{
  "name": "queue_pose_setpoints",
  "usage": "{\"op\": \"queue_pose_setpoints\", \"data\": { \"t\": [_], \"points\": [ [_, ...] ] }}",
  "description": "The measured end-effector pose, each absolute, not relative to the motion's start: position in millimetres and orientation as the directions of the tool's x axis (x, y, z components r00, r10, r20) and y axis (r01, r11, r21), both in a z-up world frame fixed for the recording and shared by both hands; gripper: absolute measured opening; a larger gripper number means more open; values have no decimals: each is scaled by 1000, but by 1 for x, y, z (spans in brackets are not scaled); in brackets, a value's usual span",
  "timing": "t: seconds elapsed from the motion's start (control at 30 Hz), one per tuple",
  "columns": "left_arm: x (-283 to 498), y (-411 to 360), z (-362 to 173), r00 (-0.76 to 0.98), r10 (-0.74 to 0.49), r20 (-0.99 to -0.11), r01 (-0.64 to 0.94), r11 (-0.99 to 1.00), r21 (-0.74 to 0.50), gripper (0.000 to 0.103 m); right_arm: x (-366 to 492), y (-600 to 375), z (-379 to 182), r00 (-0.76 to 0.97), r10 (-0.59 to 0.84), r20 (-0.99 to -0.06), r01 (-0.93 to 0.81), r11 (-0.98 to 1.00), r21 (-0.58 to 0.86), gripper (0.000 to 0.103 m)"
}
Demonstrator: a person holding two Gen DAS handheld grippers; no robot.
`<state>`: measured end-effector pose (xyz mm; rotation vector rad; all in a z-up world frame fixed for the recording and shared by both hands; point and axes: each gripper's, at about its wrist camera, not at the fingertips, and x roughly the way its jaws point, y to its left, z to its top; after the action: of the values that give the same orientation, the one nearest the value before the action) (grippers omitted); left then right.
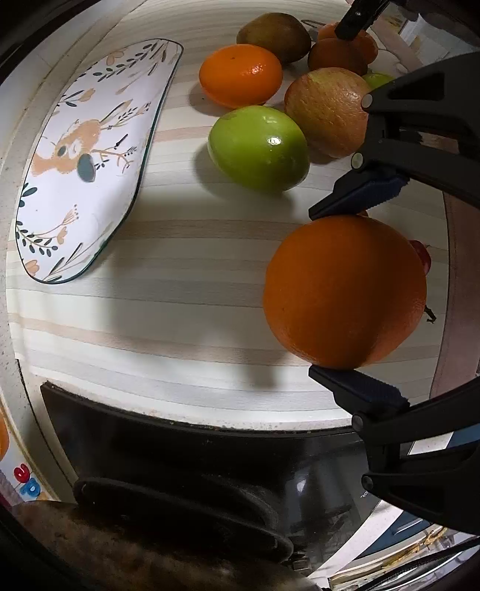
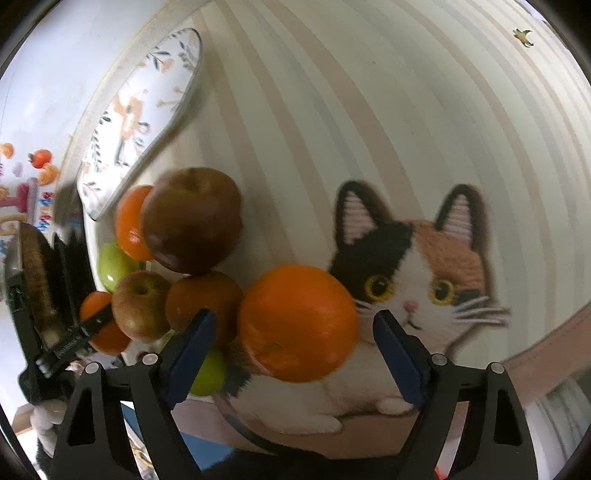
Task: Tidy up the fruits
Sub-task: 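Carry both oranges to the floral plate and open both grippers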
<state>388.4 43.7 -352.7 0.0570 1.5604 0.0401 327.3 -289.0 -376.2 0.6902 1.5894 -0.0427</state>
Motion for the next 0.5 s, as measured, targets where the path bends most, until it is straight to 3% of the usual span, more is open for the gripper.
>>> {"op": "queue_pose_setpoints", "data": {
  "t": [0.07,0.13,0.3,0.43,0.5],
  "points": [
    [389,43,-356,12,61,-998,1,998,61,75,329,-286,-373,43,388,-921,428,826,368,81],
    [392,43,-360,15,63,-998,6,998,63,75,331,-283,-366,55,346,-937,396,854,338,67],
    [385,43,-349,22,68,-997,12,998,68,75,333,-281,-368,30,339,-940,364,872,326,67],
    [390,22,-342,8,84,-996,8,996,84,75,338,-283,-385,6,413,-911,418,826,378,72],
    [389,22,-341,8,83,-997,5,997,83,75,338,-280,-383,26,417,-909,412,824,390,66]
  ]
}}
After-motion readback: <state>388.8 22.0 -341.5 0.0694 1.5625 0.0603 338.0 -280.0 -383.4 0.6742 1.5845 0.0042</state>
